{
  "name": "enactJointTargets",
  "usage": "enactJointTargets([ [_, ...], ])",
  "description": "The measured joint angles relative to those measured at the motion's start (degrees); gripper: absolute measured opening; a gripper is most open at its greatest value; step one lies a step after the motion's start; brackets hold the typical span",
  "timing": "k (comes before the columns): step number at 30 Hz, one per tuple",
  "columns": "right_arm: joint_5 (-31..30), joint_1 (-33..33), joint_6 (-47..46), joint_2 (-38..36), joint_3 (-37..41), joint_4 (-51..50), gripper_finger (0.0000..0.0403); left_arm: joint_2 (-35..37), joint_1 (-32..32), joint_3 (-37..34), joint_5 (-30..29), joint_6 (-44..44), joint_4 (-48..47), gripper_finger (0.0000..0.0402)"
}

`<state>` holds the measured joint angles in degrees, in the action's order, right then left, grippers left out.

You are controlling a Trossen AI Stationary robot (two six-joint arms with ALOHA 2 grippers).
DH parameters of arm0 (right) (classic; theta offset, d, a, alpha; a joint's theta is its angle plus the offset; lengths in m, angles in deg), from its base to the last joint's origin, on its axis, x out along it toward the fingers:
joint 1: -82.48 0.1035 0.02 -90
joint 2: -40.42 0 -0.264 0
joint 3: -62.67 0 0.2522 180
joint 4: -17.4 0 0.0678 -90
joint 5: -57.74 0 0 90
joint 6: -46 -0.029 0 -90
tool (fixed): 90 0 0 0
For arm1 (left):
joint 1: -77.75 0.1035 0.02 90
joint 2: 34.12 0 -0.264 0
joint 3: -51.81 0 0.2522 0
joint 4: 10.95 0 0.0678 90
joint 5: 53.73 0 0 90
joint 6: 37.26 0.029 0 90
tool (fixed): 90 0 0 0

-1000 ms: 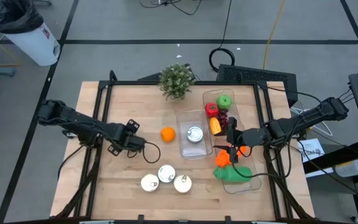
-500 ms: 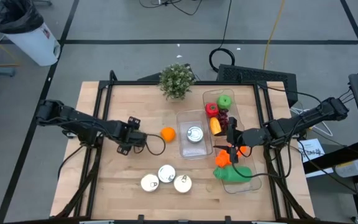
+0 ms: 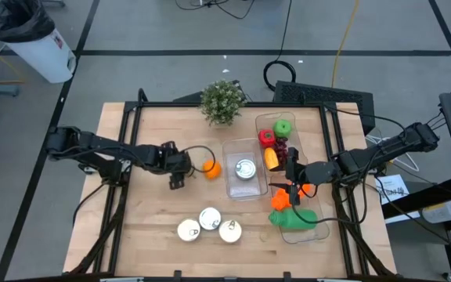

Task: Pick & Place Food Item
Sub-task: Put the green pear into the top transparent bin

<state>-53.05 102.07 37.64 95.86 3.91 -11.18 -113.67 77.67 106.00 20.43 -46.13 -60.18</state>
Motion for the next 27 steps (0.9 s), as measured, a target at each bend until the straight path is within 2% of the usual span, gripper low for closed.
enactJointTargets([
  [2, -0.01, 0.0, -0.35, 0.0, 0.0, 0.08, 0.0206, -0.02, 0.83, -0.02, -0.57, -5.46, -0.37, 0.0274],
  [6, -0.13, 0.0, -0.58, 0.0, 0.0, 0.44, 0.0206, -0.04, 0.77, -0.13, -4.06, -13.89, -0.61, 0.027],
  [10, -0.43, 0.0, -0.6, 0.0, 0.02, 1.09, 0.0206, 1.19, -0.65, -0.38, -9.7, -19.28, 0.05, 0.027],
  [14, -0.47, 0.02, -0.6, 0.0, 0.08, 2.28, 0.0206, 5.73, -2.53, 0.27, -13.75, -21.77, 2.21, 0.027],
  [17, -0.43, -0.02, -0.17, -0.02, 2.21, 7.66, 0.0206, 10.45, -4.72, 0.63, -16.36, -21.08, 5.56, 0.027],
  [22, -0.39, -0.7, 5.4, 0.0, 6.99, 19.69, 0.0206, 16.66, -9.75, 0.85, -25.64, -12.6, 20.19, 0.027],
  [24, -0.37, -1.24, 8.26, 0.0, 8.76, 24.79, 0.0206, 16.66, -11.45, 0.94, -28.92, -7.26, 27.75, 0.027],
  [27, -0.23, -1.79, 10.86, 0.22, 10.88, 32.19, 0.0206, 13.78, -12.64, 0.96, -29.98, -0.88, 38.89, 0.027],
])
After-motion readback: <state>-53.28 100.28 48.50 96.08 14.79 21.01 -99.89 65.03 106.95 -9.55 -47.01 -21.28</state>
